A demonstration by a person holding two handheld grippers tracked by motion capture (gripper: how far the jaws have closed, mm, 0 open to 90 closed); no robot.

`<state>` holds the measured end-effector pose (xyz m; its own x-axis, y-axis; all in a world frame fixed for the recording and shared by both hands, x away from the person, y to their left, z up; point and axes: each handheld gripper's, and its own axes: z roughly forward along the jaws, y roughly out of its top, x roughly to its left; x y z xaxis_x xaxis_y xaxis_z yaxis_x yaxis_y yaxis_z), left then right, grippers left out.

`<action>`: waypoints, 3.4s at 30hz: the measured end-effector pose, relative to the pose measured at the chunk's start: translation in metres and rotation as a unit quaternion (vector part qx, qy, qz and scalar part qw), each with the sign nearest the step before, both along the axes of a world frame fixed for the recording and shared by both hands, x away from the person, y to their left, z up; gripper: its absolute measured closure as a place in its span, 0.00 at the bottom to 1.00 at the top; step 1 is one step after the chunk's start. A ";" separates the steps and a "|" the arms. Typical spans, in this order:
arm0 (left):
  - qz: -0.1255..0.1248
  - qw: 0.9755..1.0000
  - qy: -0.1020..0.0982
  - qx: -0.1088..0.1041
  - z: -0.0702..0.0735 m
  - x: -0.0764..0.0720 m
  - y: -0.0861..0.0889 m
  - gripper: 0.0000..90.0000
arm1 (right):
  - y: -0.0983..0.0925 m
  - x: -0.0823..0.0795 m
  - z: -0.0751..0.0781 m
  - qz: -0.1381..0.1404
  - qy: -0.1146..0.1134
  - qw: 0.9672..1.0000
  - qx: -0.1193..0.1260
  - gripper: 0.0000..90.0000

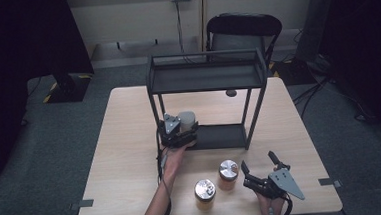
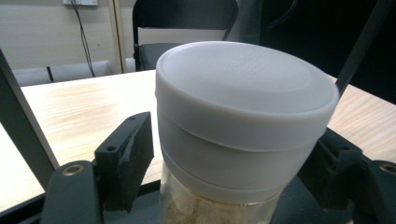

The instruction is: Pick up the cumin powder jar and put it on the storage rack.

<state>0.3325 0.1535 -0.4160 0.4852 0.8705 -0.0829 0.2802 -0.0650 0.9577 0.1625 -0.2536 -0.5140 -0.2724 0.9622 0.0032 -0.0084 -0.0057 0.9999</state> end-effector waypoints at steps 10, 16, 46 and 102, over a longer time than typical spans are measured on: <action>-0.006 1.000 -0.008 -0.003 0.003 0.000 0.001 0.22 | 0.000 0.000 0.000 0.000 0.000 1.000 0.000 0.02; -0.009 1.000 -0.008 -0.005 0.003 0.001 0.001 0.17 | 0.000 0.000 0.000 0.000 0.000 1.000 0.000 0.02; -0.025 0.999 -0.047 -0.006 0.030 -0.009 0.001 0.12 | 0.000 0.000 0.000 0.000 0.000 1.000 0.001 0.02; -0.044 0.993 -0.108 -0.031 0.025 -0.061 0.030 0.00 | 0.002 -0.001 0.000 -0.004 0.000 1.000 -0.002 0.02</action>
<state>0.2716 0.1838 -0.3907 0.5711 0.8207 -0.0208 0.0638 -0.0191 0.9978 0.1619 -0.2519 -0.5140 -0.2649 0.9643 0.0001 -0.0090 -0.0026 1.0000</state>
